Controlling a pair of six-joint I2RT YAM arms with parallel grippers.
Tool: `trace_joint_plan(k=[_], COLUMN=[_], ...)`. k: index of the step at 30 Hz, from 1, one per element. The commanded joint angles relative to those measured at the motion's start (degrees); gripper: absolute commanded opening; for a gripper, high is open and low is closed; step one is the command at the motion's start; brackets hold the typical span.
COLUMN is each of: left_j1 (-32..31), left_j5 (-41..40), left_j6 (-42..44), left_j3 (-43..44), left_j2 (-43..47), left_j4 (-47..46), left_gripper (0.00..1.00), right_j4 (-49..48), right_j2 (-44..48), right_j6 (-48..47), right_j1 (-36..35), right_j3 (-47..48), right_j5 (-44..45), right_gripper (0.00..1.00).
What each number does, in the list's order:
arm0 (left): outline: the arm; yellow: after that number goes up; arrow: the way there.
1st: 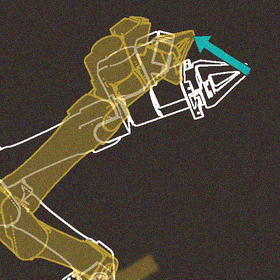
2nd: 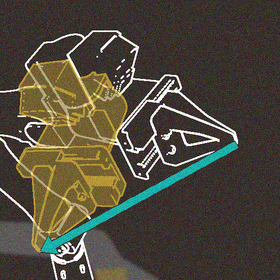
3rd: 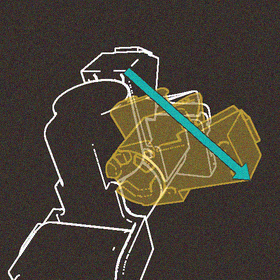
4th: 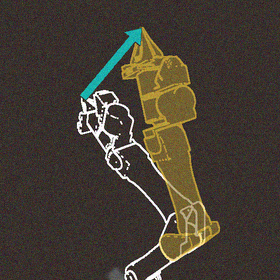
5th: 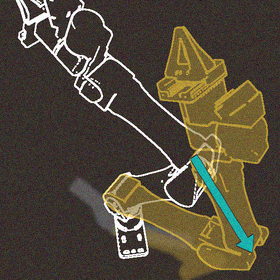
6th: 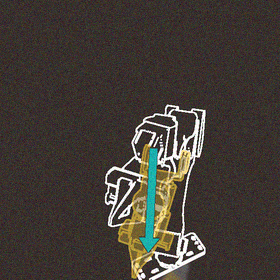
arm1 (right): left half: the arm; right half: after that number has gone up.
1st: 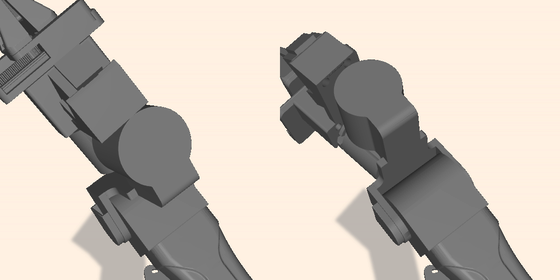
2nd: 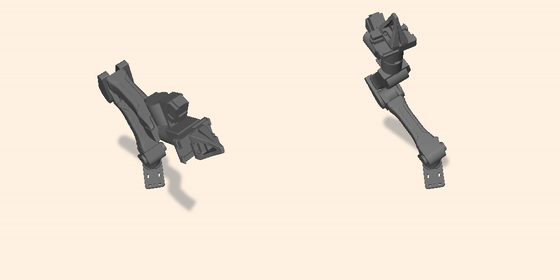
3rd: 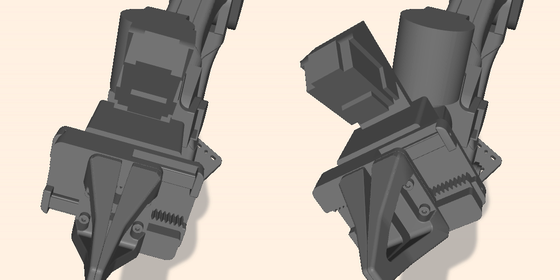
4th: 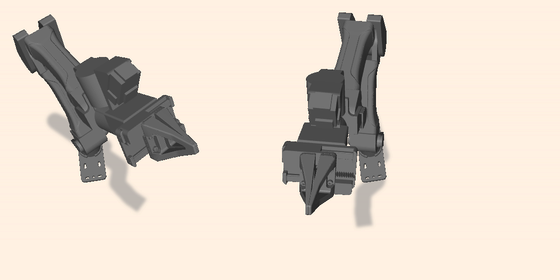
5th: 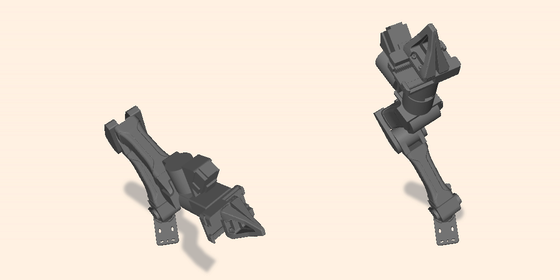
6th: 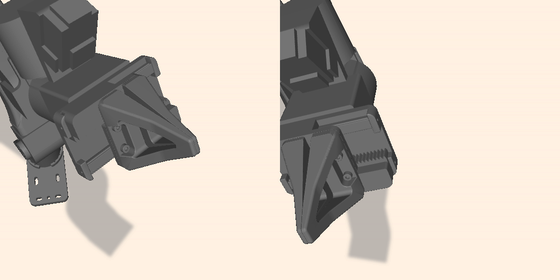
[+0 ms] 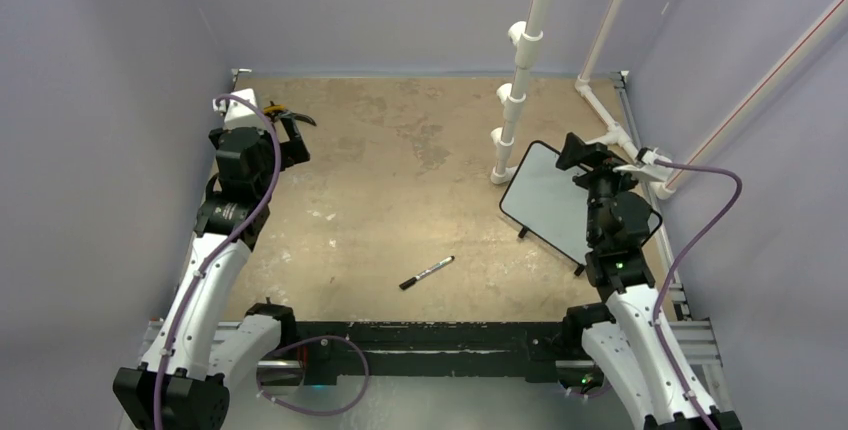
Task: Write a sentence on the whiteboard
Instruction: Move the whiteboard to the center of the board.
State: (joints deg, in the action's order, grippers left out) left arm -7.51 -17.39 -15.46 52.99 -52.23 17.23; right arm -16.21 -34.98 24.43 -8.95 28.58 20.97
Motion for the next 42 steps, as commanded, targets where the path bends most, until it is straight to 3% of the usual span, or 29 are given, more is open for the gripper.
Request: trace_joint_plan(k=[1,10,22,26,35,42], left_j1=[0.2,0.3,0.2,0.3,0.3,0.2], left_j5=[-1.9,-1.0,2.6,3.2,4.0,4.9], left_j6=[-0.1,0.0,1.1,0.9,0.7,0.3], left_j3=[-0.6,-1.8,-3.5,-3.5,-3.5,-3.5], left_j2=[-0.7,-1.7,-1.2,-1.6,-2.0,-2.4], left_j4=[-2.1,-1.9,-2.6,-2.6,-2.4,-2.2], left_gripper=[0.99,0.99,0.99,0.99,0.99,0.99], right_j4=[-0.3,6.7,24.2,31.1,40.2,40.2], right_j2=[-1.1,-5.5,-14.8,-20.6,-22.8,-23.1], right_j6=[-1.1,3.1,19.7,24.4,33.0,37.5], right_j1=[0.2,-1.4,-18.1,-20.5,-22.9,-22.9], right_j3=[3.9,5.3,4.2,6.4,5.9,4.6], right_j5=[-4.7,-17.7,-1.6,1.9,7.1,11.0], right_gripper=[0.99,0.85,0.81,0.81,0.76,0.73])
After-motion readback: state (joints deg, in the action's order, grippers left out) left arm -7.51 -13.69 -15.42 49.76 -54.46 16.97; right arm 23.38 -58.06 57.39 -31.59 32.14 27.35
